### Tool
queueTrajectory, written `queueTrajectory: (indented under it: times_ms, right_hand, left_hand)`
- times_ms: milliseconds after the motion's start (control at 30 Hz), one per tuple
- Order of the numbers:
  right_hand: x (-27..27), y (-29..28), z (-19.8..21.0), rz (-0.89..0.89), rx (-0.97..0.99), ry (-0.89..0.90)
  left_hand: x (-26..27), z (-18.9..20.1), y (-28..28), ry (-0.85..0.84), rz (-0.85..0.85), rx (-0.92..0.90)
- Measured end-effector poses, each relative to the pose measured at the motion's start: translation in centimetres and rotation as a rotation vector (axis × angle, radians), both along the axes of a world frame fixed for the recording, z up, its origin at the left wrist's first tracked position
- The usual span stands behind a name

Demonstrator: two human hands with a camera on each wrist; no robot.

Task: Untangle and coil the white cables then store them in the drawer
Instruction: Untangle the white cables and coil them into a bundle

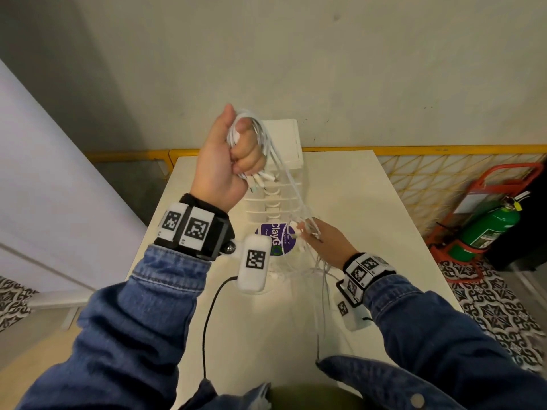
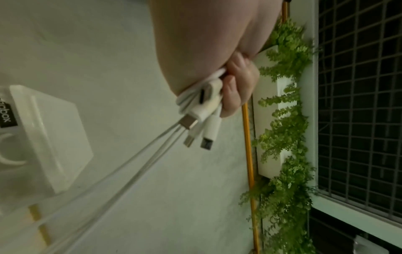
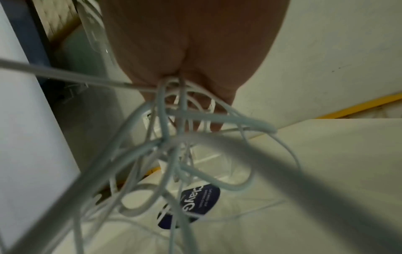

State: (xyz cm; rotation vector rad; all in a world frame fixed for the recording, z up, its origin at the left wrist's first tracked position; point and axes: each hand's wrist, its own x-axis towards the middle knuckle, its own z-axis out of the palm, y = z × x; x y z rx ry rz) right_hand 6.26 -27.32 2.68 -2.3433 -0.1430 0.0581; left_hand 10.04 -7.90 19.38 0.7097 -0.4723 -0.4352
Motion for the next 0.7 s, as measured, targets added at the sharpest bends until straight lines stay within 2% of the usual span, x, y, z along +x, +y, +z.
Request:
queueTrajectory:
  times_ms: [167, 233, 333, 467, 567, 700]
  right_hand:
    - [-0.5, -1.5, -0.9, -0.089, -0.011, 0.135]
    - [-0.5, -2.0, -0.9, -0.08, -0.018, 0.142]
    - [-0.6, -1.9, 0.9, -0.14, 0.143, 0.037]
    - [0.0, -0.4, 5.1, -0.164, 0.339, -0.181]
    - [0.8, 1.5, 7.3, -0.064, 0.321, -0.256]
    - [0.6, 3.9, 6.3, -0.033, 0.371, -0.17]
  left_hand:
    - [0.5, -0.2, 0.4, 0.009, 0.062, 0.013]
    - [0.7, -0.3, 0.5, 0.003, 0.087, 0.136]
    - [0.5, -0.5, 0.6, -0.042, 0.098, 0.414]
    - [-0.3, -1.0, -0.2, -0.058, 0.01, 0.58]
    - [-1.2, -1.0, -1.1, -0.086, -0.093, 0.541]
    - [-1.2, -0.3, -1.2, -0.053, -0.172, 0.211]
